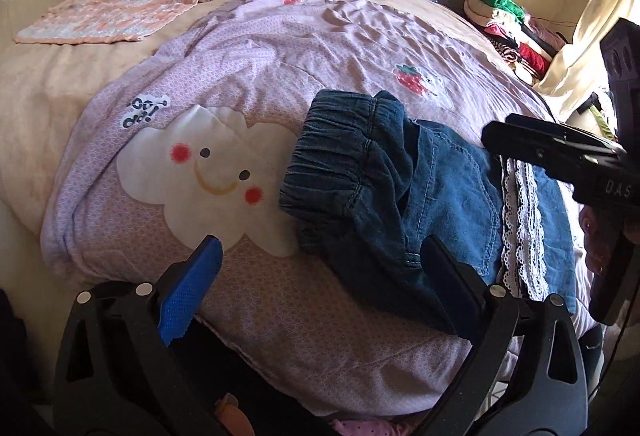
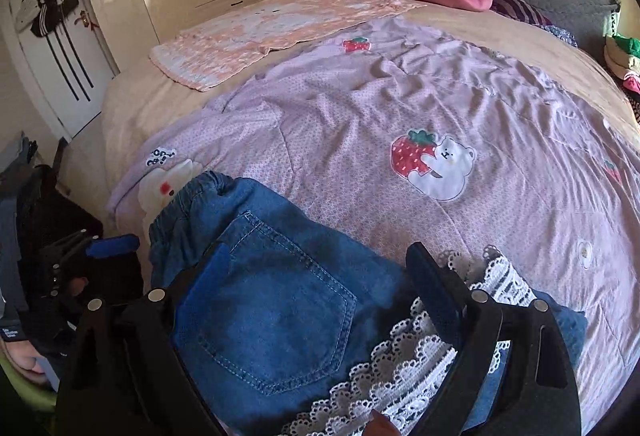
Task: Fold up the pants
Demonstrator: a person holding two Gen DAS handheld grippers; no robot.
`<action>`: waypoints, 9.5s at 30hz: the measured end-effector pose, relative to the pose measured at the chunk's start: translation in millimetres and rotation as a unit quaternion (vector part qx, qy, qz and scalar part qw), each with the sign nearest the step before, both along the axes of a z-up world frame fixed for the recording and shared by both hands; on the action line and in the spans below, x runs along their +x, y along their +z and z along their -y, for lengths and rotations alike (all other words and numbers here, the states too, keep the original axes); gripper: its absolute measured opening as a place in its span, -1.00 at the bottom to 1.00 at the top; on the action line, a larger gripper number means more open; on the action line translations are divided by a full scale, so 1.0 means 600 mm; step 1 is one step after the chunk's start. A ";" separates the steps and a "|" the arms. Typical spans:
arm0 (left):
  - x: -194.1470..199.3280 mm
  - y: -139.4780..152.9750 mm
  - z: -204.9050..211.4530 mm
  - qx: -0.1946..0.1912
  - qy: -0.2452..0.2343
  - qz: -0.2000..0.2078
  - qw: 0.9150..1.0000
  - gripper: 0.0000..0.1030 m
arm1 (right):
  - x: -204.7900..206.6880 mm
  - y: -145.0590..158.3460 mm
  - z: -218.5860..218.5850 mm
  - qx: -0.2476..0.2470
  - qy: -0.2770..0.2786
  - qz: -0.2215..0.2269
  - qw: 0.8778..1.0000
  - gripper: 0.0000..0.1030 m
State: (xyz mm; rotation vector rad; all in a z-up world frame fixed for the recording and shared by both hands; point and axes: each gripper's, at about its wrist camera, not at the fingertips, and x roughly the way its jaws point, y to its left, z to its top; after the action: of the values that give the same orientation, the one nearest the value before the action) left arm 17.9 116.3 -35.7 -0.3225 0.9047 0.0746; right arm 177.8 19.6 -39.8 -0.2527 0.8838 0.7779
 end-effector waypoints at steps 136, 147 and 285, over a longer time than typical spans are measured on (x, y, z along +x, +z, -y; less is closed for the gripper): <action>0.073 0.025 0.388 -0.024 -0.293 0.074 0.953 0.08 | 0.011 -0.034 0.455 0.225 -0.176 -0.103 0.953 0.17; 0.046 0.041 0.381 -0.070 -0.315 0.079 0.943 0.39 | 0.000 -0.002 0.397 0.185 -0.145 -0.091 0.968 0.52; 0.292 0.055 0.263 0.036 -0.170 0.098 0.980 -0.68 | 0.136 -0.036 0.277 0.145 -0.142 0.023 0.979 -0.35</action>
State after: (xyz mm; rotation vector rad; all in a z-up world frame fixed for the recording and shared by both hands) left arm 193.1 -41.5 -2.7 -0.1021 0.7491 -0.2372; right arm 259.1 -146.6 -61.3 0.1127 0.7307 0.6208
